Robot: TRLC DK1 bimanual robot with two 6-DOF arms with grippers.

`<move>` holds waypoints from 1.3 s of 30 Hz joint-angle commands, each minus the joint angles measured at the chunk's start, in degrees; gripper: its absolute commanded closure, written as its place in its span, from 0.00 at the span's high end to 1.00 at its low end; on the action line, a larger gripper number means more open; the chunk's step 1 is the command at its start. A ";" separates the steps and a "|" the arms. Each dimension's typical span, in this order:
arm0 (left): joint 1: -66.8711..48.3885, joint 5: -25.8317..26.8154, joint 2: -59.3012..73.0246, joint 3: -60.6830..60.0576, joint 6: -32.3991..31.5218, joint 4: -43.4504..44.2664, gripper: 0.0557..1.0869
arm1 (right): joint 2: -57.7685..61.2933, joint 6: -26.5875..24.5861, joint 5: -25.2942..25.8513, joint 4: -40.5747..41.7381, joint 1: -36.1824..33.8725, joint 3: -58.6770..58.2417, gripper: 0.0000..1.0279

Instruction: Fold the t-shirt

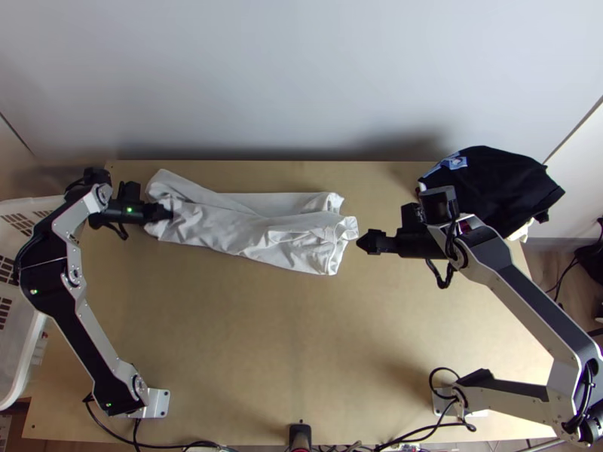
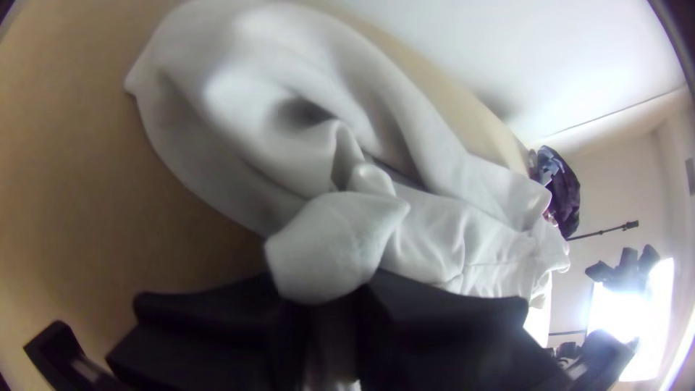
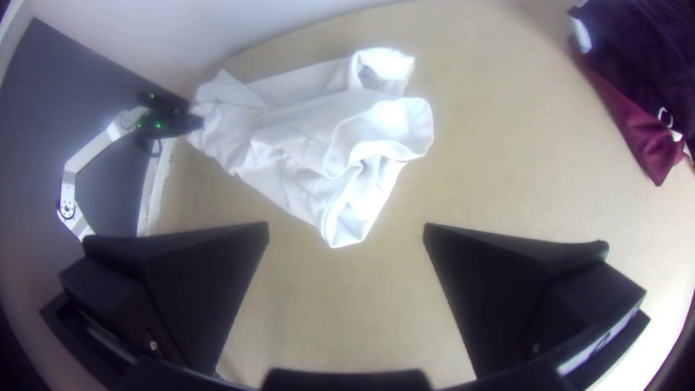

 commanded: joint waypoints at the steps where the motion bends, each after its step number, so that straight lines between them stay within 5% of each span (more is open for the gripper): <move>1: 3.08 6.46 -7.05 -3.75 -1.19 -0.75 0.08 | 0.38 0.07 0.04 1.05 -0.24 -0.44 0.96; 6: 8.61 9.27 -14.34 -4.90 -2.07 -5.23 0.07 | 0.82 0.25 0.04 2.45 -0.16 -1.58 0.96; 18: 15.64 11.99 -33.06 -13.42 6.98 -21.40 0.07 | 0.73 0.34 0.04 3.24 0.46 -2.55 0.96; 30: 0.97 12.08 -36.67 -2.70 -7.87 -18.24 0.07 | -0.42 0.42 0.04 3.51 0.46 -3.08 0.96; 39: -16.70 3.91 -32.80 0.91 -17.71 -9.27 0.07 | -1.65 1.22 0.04 4.30 -0.16 -3.60 0.96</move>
